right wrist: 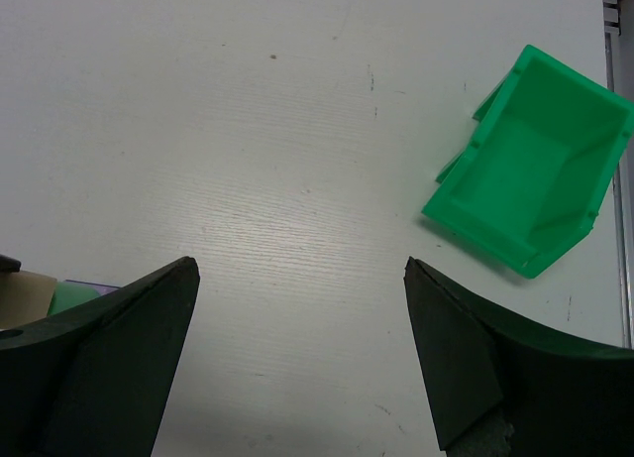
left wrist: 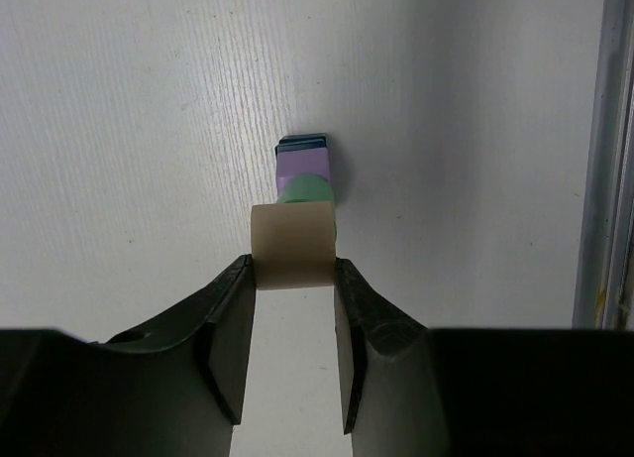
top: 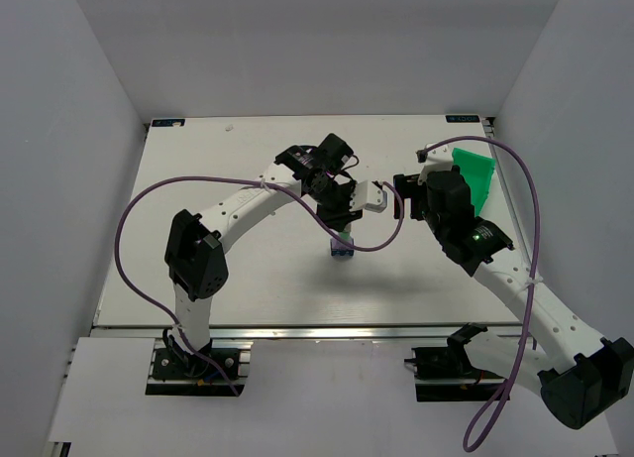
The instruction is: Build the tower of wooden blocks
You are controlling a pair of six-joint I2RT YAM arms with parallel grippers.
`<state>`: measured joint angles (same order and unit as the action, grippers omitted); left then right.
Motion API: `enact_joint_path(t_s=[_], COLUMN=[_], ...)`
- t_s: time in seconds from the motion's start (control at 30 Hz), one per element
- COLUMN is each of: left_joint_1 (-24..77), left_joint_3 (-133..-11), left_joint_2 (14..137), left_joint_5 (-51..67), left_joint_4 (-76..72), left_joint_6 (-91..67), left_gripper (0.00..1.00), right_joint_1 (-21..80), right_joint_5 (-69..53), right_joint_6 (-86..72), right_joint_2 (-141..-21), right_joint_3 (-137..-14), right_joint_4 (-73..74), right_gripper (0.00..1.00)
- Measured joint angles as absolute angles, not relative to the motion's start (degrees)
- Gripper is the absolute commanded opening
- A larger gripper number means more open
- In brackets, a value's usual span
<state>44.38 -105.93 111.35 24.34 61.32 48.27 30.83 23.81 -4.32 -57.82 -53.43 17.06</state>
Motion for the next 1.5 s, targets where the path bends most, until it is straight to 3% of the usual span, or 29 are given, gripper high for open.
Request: enact_joint_path(t_s=[0.53,1.5], left_joint_1=[44.6,44.8], left_joint_3=[-106.9,-107.0], left_joint_2=[111.4,111.4], left_joint_5=[24.3,23.1], left_joint_4=[61.5,61.3], left_joint_6=[48.7,49.1], left_gripper=[0.23,0.25], right_joint_1=[30.8,30.8], right_joint_5=[23.2,22.1], right_joint_6=[-4.3,-4.1], right_joint_2=[-57.8,-57.8], right_joint_3=[-53.4,-53.4], right_joint_4=[17.1,17.1], right_gripper=[0.89,0.89])
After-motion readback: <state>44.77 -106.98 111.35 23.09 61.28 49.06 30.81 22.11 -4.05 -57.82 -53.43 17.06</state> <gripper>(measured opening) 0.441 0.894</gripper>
